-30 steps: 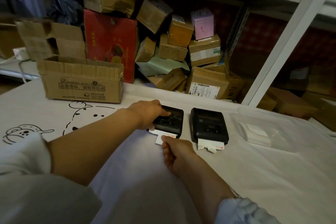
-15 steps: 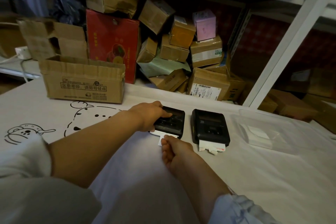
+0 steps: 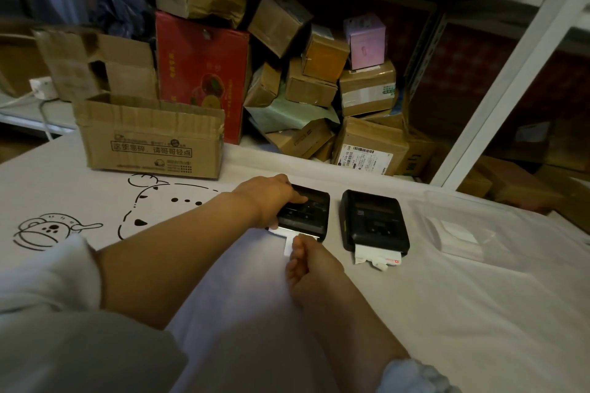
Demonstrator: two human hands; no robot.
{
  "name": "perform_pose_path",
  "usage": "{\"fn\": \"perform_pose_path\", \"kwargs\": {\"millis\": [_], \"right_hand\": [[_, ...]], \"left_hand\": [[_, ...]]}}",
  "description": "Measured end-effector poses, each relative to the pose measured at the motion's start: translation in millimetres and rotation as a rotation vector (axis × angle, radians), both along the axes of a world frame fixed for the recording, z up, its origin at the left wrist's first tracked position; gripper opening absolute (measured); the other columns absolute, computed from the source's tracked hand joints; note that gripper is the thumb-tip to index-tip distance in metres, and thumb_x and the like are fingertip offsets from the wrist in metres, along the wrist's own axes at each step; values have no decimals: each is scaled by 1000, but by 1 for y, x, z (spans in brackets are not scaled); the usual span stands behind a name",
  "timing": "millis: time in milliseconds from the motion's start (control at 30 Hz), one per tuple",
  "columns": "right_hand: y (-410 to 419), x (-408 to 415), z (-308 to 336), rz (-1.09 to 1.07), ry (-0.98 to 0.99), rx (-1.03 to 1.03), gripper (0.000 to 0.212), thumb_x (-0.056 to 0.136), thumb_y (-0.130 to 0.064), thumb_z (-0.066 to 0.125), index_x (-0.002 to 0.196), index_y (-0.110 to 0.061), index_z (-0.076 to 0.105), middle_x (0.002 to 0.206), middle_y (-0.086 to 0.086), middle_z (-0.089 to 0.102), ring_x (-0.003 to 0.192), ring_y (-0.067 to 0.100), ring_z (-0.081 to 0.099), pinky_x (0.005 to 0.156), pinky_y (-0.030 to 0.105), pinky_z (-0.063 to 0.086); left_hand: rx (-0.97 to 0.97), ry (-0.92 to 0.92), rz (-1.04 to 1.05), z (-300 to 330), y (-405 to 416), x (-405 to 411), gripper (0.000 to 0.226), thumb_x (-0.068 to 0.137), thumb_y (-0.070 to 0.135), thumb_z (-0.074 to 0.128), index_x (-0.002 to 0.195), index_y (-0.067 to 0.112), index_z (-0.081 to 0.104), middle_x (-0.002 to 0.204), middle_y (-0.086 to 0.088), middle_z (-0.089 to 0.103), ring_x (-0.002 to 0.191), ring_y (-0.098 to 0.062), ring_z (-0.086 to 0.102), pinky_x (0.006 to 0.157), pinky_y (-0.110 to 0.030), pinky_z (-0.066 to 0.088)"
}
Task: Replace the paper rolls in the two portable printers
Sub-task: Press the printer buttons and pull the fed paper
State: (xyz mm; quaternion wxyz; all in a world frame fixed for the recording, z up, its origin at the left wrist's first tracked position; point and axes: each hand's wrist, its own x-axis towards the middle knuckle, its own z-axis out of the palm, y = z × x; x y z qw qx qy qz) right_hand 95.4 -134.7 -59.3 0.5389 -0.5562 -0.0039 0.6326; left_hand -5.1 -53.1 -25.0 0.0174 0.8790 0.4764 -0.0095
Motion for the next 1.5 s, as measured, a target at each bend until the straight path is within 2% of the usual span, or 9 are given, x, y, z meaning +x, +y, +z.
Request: {"fn": "perform_pose_path", "kwargs": {"millis": [133, 334, 567, 734, 934, 1101, 1301, 1401, 1501], "right_hand": [[10, 3, 4, 36, -23, -34, 17, 90, -11, 63, 77, 0, 60, 35, 4, 56, 20, 7, 44, 31, 11, 38], [13, 3, 4, 28, -149, -67, 17, 89, -7, 62, 73, -1, 61, 54, 7, 55, 29, 8, 44, 33, 11, 38], [8, 2, 4, 64, -194, -83, 21, 89, -4, 61, 68, 0, 59, 42, 7, 54, 30, 11, 46, 34, 15, 41], [3, 0, 5, 93, -252, -90, 20, 90, -9, 62, 71, -1, 62, 56, 10, 58, 45, 14, 51, 41, 21, 45], [-3, 0, 5, 56, -290, -71, 16, 91, -12, 63, 85, 2, 68, 42, 6, 60, 36, 12, 56, 39, 19, 48], [-18, 16, 5, 13, -406, 7, 14, 93, -12, 60, 92, 0, 67, 64, 8, 69, 33, 9, 58, 38, 19, 47], [-4, 68, 14, -91, -1143, 259, 40, 88, -21, 66, 127, -22, 58, 116, 2, 62, 106, 18, 59, 92, 32, 46], [9, 92, 17, 83, -1489, 121, 76, 81, -42, 71, 146, -29, 33, 152, 9, 31, 141, 30, 28, 111, 48, 34], [16, 103, 13, 374, -1550, -26, 107, 71, -61, 71, 152, -33, 7, 160, 10, 2, 147, 34, 7, 117, 52, 20]], "left_hand": [[-9, -21, 11, 2, 1, 3, 69, 84, 19, 67, 144, 30, 34, 137, -6, 43, 122, -27, 47, 100, -34, 44], [-5, -38, 35, 2, 0, 5, 66, 86, 26, 65, 144, 29, 35, 135, -8, 44, 120, -27, 48, 99, -34, 45], [-17, -30, 47, 3, -3, 7, 65, 88, 25, 62, 145, 29, 32, 139, -9, 41, 122, -28, 47, 101, -35, 44], [-19, -31, 48, 3, -4, 6, 65, 88, 26, 63, 145, 29, 33, 138, -8, 41, 122, -28, 47, 101, -37, 44], [-11, -59, 74, 0, -5, 9, 63, 88, 25, 63, 144, 29, 34, 137, -9, 42, 120, -29, 48, 100, -36, 45], [4, -62, 86, 1, -8, 14, 64, 89, 24, 62, 145, 27, 33, 138, -9, 41, 122, -30, 48, 101, -34, 44], [-13, -49, 97, -1, -8, 14, 65, 89, 23, 61, 146, 29, 31, 143, -7, 39, 126, -29, 45, 104, -36, 42], [-13, -35, 105, -2, -7, 15, 64, 89, 23, 60, 146, 29, 30, 143, -6, 39, 126, -29, 45, 105, -36, 41], [-5, -36, 124, -6, -5, 18, 64, 90, 24, 59, 146, 28, 30, 144, -6, 38, 126, -29, 45, 104, -37, 42]]}}
